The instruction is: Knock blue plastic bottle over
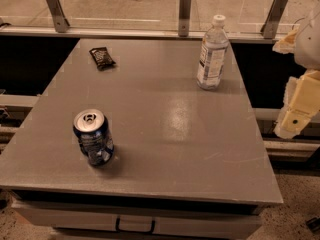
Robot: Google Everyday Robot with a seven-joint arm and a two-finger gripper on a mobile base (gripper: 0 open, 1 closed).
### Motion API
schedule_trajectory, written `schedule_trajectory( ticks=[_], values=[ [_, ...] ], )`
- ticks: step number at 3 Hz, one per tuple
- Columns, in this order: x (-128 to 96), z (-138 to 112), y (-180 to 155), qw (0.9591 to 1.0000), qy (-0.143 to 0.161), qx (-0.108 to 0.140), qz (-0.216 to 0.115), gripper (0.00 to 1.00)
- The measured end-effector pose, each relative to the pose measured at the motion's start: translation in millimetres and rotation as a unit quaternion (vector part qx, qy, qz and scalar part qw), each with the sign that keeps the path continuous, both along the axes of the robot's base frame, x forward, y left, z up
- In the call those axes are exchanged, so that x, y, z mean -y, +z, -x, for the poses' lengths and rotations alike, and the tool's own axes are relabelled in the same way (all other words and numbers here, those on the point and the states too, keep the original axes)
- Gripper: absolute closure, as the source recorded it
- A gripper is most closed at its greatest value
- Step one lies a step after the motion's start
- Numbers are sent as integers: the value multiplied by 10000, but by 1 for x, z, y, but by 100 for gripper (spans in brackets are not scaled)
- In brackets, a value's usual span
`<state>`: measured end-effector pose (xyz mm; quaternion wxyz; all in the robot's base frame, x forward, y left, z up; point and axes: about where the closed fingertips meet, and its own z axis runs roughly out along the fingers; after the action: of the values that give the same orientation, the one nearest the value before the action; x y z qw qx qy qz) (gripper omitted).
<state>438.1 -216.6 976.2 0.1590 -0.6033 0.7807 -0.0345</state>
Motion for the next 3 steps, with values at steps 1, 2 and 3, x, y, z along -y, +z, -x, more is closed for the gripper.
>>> schedule_trajectory(
  ticks=[1, 2, 3],
  values=[
    [0, 0, 0, 10000, 0, 1, -1, 0],
    [1, -8, -2, 9999, 13, 77, -106, 0],
    [7, -49, -16, 9985, 22, 273, -470, 0]
  ],
)
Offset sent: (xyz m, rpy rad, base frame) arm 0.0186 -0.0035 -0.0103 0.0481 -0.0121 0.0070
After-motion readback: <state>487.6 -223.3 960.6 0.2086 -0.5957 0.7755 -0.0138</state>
